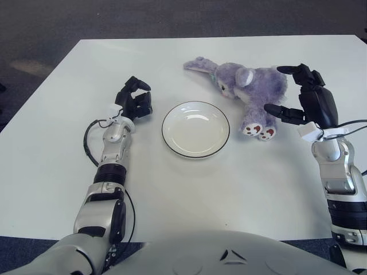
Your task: Put the doll into the plate.
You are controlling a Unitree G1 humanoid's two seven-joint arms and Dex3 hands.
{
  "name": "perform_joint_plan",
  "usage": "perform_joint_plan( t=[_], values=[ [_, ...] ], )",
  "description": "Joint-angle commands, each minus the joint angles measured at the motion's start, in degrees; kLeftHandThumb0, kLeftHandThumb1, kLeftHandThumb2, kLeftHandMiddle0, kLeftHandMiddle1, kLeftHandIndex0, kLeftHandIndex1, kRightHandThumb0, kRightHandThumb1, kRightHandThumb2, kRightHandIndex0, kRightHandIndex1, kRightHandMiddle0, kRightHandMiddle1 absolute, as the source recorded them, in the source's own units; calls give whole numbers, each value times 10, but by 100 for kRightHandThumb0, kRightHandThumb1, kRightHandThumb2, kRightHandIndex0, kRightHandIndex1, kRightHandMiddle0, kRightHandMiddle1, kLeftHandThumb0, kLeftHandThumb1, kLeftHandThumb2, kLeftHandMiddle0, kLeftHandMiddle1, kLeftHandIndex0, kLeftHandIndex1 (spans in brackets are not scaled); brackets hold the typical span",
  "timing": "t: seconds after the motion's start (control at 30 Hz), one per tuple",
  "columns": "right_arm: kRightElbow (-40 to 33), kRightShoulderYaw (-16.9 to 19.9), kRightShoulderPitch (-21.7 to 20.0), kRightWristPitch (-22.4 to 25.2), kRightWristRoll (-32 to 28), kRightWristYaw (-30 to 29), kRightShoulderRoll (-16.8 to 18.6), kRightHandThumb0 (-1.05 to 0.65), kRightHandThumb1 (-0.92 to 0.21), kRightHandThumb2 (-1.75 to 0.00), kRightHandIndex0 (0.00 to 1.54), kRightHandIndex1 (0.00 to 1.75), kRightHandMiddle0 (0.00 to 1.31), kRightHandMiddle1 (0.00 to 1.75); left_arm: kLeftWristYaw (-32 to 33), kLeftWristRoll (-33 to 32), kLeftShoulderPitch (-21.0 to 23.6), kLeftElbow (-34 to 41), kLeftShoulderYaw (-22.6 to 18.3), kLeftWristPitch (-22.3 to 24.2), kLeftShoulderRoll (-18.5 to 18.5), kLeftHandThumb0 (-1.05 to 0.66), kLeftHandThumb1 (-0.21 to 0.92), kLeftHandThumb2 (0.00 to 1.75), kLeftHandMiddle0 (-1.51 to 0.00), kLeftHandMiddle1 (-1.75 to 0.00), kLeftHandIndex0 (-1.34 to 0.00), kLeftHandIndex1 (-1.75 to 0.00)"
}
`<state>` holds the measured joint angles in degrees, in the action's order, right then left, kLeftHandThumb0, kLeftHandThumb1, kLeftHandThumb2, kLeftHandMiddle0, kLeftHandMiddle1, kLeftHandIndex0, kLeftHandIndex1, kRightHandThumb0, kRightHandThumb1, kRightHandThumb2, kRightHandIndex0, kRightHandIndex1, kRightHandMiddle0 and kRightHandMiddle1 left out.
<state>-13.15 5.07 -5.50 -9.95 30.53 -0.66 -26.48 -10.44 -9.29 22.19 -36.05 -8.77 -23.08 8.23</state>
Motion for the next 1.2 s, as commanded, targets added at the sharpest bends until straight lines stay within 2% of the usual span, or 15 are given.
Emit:
perform_joint_plan(
  t=[0.0, 0.33, 0.53, 0.8, 0.97, 1.17],
  values=[
    [-23, -10, -19, -1, 12, 19, -18, -104, -92, -38, 0, 1, 0, 41, -4, 3, -45, -39, 6, -4, -27, -43, 47, 113, -103, -175, -49, -175],
    [-36, -12, -43, 19, -24, 98, -43, -101, -90, -18, 0, 0, 0, 27, -10, 2, -44, -45, 6, -10, -30, -43, 46, 113, -106, -175, -50, -175],
    [-20, -17, -67, 16, -24, 125, -62, -102, -90, -15, 0, 0, 0, 22, -8, 1, -44, -47, 6, -11, -31, -43, 46, 113, -105, -175, -50, -175],
    [17, -31, -98, -12, -24, 148, -94, -105, -92, -20, 0, 0, 0, 13, -7, 3, -43, -50, 7, -14, -31, -43, 47, 112, -104, -175, -49, -175],
    [105, -47, -141, -54, -16, 138, -110, -105, -92, -25, 0, 0, 0, 11, -3, 8, -43, -53, 8, -16, -31, -43, 48, 112, -103, -175, -49, -175],
    [160, -69, -177, -81, -3, 132, -116, -105, -92, -33, 0, 0, 0, 12, 1, 14, -43, -57, 8, -21, -32, -43, 48, 111, -101, -175, -48, -175]
  ],
)
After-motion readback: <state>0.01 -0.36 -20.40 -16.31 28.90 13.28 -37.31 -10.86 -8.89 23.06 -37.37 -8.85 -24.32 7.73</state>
